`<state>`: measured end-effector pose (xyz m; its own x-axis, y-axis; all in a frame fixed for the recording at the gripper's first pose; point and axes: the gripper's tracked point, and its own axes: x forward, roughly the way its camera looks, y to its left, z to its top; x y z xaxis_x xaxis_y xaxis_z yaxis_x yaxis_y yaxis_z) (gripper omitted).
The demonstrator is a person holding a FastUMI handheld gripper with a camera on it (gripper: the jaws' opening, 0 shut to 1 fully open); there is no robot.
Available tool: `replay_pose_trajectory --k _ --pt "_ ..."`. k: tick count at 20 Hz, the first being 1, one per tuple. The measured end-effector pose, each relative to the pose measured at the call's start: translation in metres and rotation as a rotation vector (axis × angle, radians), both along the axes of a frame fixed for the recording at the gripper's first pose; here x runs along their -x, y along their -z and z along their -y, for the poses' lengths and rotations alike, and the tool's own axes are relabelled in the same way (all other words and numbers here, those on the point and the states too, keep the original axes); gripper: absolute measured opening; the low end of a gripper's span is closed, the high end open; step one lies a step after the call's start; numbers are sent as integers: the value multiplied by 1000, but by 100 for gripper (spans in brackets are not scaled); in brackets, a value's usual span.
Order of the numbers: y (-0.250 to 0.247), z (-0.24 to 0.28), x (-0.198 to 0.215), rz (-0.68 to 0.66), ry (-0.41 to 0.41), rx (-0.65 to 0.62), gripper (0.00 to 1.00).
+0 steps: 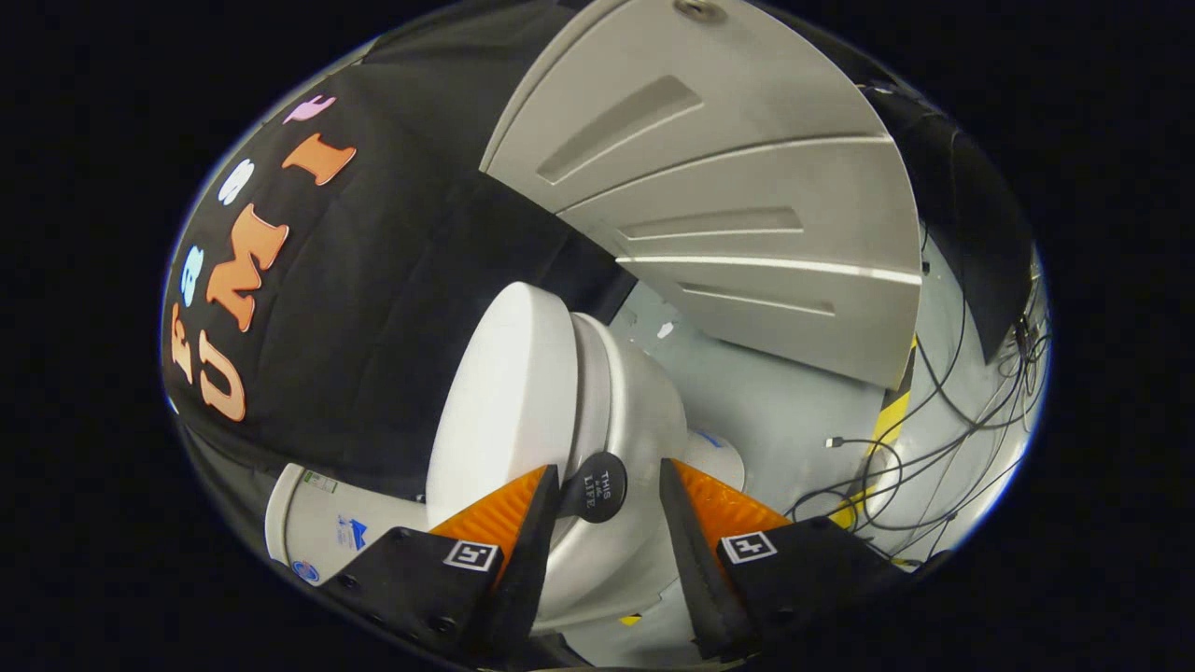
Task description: Open the toilet lid.
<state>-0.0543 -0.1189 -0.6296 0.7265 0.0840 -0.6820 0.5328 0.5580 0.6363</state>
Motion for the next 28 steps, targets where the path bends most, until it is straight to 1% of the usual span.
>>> replay_pose_trajectory --k 2,4,5,7,8,9,10,13,14,15,16,17,18,20,23,26,28 --pt "4 0 -3 19 20 -42 51" --pt "6 -2 -9 36 35 -98 41" --pt "8 -5 -11 39 31 -128 36" --pt "6 -3 -13 58 56 -166 26" --pt "8 -3 -14 60 61 -182 27" --pt "3 4 -16 76 93 -196 26" --pt "7 -3 -13 74 99 -229 19" --pt "10 -4 -12 81 155 -344 19" --pt "7 -2 -13 92 173 -365 19" --pt "5 -1 -9 90 174 -344 16" --pt "5 -3 -15 86 162 -298 10" --pt "1 -2 -15 83 156 -252 8" --pt "-1 -4 -15 67 143 -237 8" --pt "-8 -6 -17 63 138 -253 8" --pt "-13 -9 -12 40 84 -205 8" --pt "-33 -13 -16 55 93 -195 8" --pt "-45 -15 -21 64 67 -167 8"
